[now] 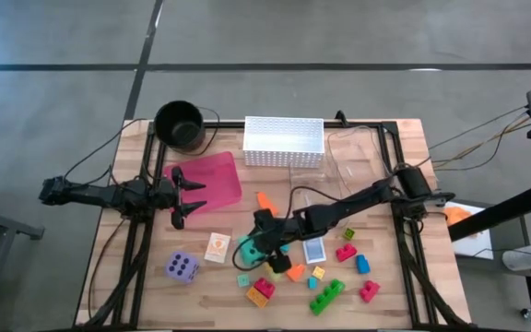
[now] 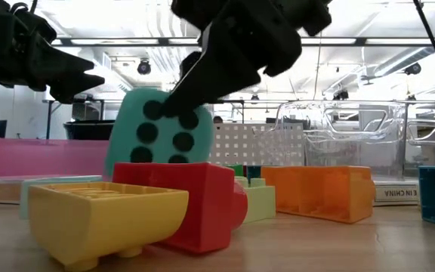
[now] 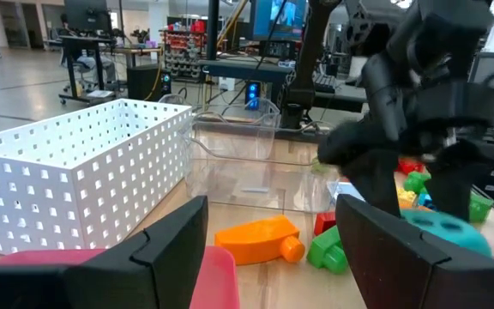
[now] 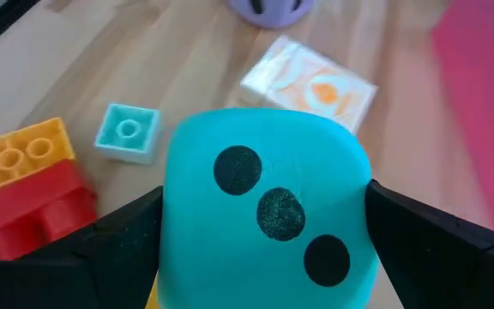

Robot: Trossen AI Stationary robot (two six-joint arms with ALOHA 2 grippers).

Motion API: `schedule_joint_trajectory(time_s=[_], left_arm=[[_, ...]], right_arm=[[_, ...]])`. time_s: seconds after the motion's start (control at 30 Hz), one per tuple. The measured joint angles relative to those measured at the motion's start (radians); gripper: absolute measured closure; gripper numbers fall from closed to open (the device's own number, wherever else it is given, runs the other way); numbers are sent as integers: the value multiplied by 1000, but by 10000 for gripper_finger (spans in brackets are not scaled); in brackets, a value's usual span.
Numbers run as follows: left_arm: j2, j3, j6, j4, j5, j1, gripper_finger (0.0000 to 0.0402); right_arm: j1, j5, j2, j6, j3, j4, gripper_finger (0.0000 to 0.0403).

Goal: Pick & Place Toys
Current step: Put the light blue dice into the left transparent bin

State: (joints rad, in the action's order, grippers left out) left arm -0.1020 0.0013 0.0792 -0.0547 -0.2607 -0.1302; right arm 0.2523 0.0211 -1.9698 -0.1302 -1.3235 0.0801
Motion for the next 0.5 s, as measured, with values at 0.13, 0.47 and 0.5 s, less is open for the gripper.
schedule_joint_trajectory(time_s=[0.13, 0.47, 0.5], left_arm=[[0, 0, 0, 0, 0, 0, 142], [0, 0, 0, 0, 0, 0, 142], [-2, 0, 0, 0, 0, 0, 142]], right_arm=[[-1, 55, 70, -60, 2, 31, 40], [-1, 274, 322, -76, 22, 343, 40], [-1, 301, 347, -65, 27, 381, 40]])
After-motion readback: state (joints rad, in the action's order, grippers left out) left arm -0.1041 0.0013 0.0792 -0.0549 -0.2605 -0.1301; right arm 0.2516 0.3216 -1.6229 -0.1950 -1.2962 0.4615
